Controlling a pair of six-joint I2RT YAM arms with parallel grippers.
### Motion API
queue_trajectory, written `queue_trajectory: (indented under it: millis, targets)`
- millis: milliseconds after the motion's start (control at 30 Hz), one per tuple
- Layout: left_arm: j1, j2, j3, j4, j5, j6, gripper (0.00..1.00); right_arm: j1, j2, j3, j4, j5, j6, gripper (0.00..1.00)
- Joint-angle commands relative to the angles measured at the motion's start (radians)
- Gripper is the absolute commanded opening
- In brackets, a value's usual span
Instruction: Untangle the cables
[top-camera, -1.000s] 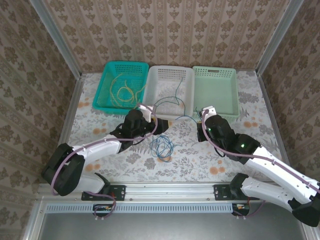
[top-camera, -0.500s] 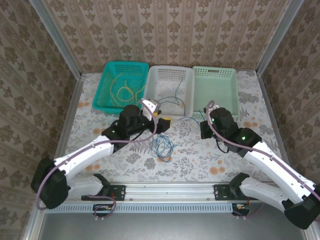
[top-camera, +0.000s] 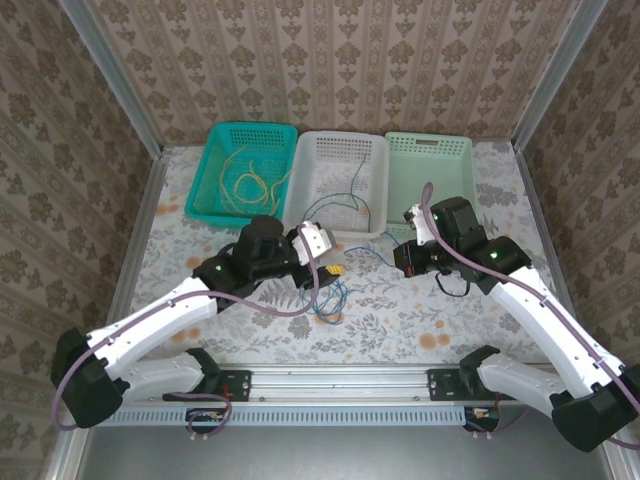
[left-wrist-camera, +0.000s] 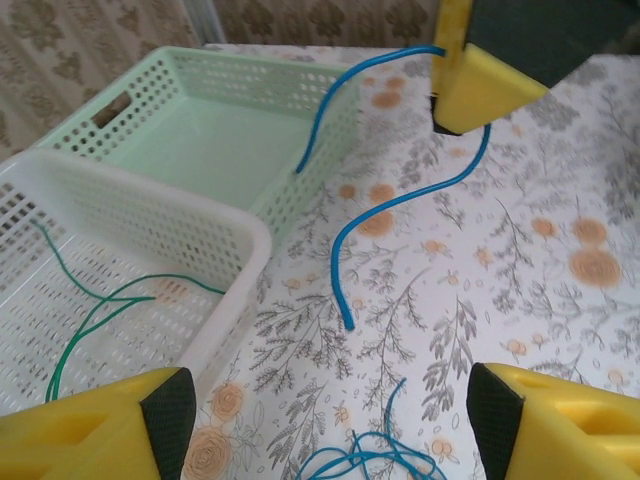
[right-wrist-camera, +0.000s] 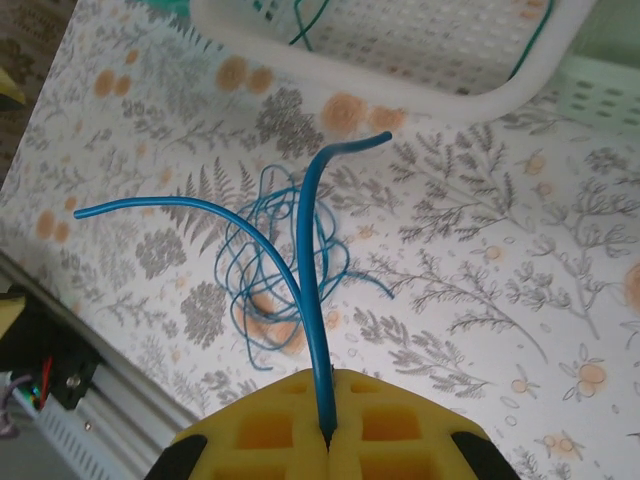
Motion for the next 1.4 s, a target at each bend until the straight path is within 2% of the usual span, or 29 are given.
queue_trajectory:
  millis: [0, 400, 867, 1033, 1133, 1367]
  targets:
    - [-0.022, 0.020, 0.041, -0.070, 0.011, 0.110, 0.73, -0.008, 0.020, 0.042, -0.056, -0.084, -0.032, 0.00]
    - [-0.145, 0.068, 0.083, -0.064, -0.066, 0.228, 0.67, -0.006, 0.081, 0.078, -0.067, -0.132, -0.038, 0.00]
    - [-0.204, 0.249, 0.204, -0.121, -0.408, 0.285, 0.63, 0.015, 0.086, 0.106, -0.097, -0.118, -0.040, 0.00]
    - [-0.209, 0.273, 0.214, -0.100, -0.426, 0.299, 0.60, 0.030, 0.084, 0.111, -0.099, -0.125, -0.039, 0.00]
    - [-0.212, 0.294, 0.230, -0.128, -0.417, 0.305, 0.48, 0.030, 0.082, 0.112, -0.093, -0.124, -0.033, 0.00]
    - [-0.216, 0.278, 0.198, -0.115, -0.384, 0.257, 0.09, 0.027, 0.064, 0.104, -0.040, -0.094, 0.023, 0.00]
